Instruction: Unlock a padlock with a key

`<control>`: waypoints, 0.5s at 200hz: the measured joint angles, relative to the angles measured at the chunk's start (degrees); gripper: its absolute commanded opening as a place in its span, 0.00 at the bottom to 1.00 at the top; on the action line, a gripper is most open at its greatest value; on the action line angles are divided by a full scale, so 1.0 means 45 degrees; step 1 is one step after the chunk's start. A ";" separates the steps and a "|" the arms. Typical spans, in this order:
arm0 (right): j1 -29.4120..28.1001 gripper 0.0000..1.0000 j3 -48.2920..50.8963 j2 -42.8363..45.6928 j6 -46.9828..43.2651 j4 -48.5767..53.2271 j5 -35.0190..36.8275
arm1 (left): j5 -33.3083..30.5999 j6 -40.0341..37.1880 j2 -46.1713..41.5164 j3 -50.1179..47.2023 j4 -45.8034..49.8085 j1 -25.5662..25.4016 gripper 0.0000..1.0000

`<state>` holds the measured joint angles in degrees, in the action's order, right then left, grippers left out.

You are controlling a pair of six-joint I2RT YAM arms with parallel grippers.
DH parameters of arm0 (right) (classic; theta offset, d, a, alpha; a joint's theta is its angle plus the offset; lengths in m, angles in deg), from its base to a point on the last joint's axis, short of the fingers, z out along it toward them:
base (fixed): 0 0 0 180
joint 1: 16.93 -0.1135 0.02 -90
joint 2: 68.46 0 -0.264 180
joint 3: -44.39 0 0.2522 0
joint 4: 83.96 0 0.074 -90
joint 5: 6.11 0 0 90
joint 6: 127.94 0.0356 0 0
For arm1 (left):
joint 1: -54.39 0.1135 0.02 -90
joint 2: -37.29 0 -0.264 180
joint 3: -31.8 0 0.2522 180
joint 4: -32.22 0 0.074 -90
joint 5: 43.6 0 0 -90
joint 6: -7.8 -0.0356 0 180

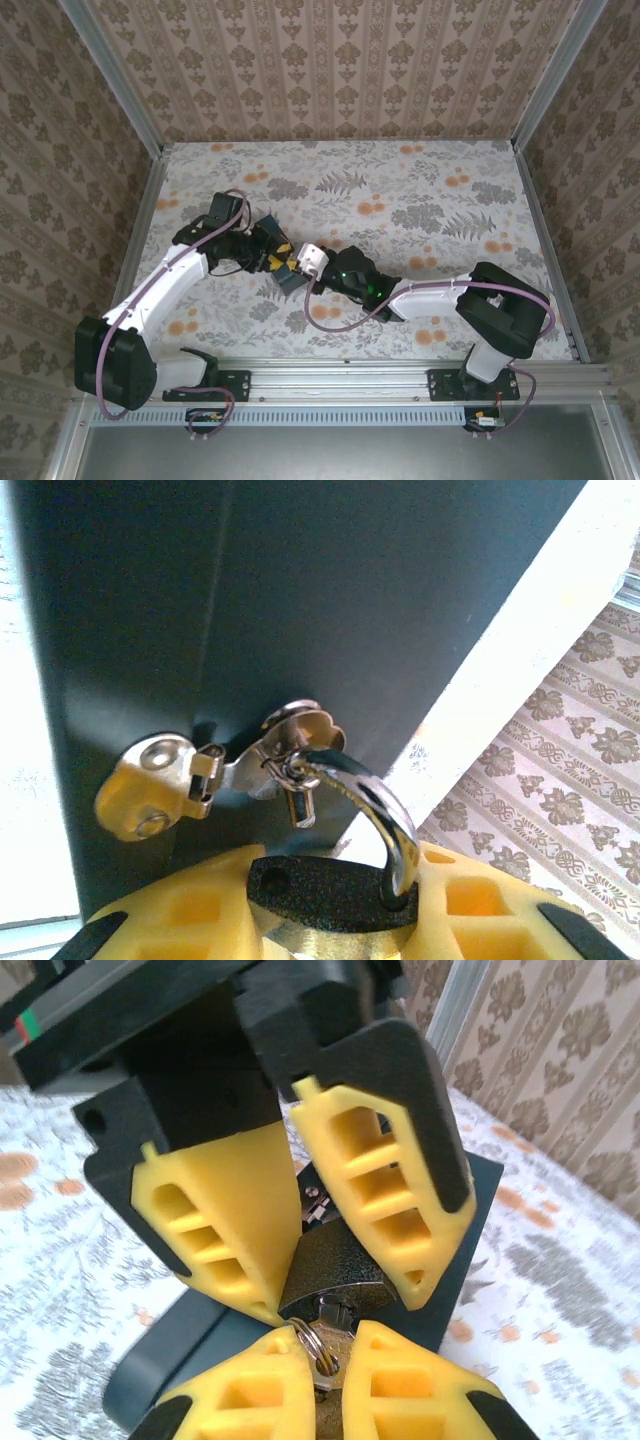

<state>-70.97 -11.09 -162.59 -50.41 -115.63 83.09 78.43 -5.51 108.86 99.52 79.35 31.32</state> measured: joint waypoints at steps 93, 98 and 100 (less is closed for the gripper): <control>0.1598 0.31 -0.0894 0.0636 0.6917 0.2569 -0.3575 | 0.0831 -0.1059 0.0005 -0.0044 -0.0330 0.0568 0.10; 0.1778 0.31 -0.0942 0.0787 0.7106 0.2832 -0.3687 | 0.0874 -0.1156 0.0015 -0.0044 -0.0340 0.0612 0.10; 0.1836 0.31 -0.0957 0.0845 0.7184 0.2914 -0.3721 | 0.0894 -0.1205 0.0019 -0.0044 -0.0345 0.0641 0.10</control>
<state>-62.70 -15.39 -158.79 -18.09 -102.52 66.35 82.45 -10.94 108.95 99.32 77.80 34.20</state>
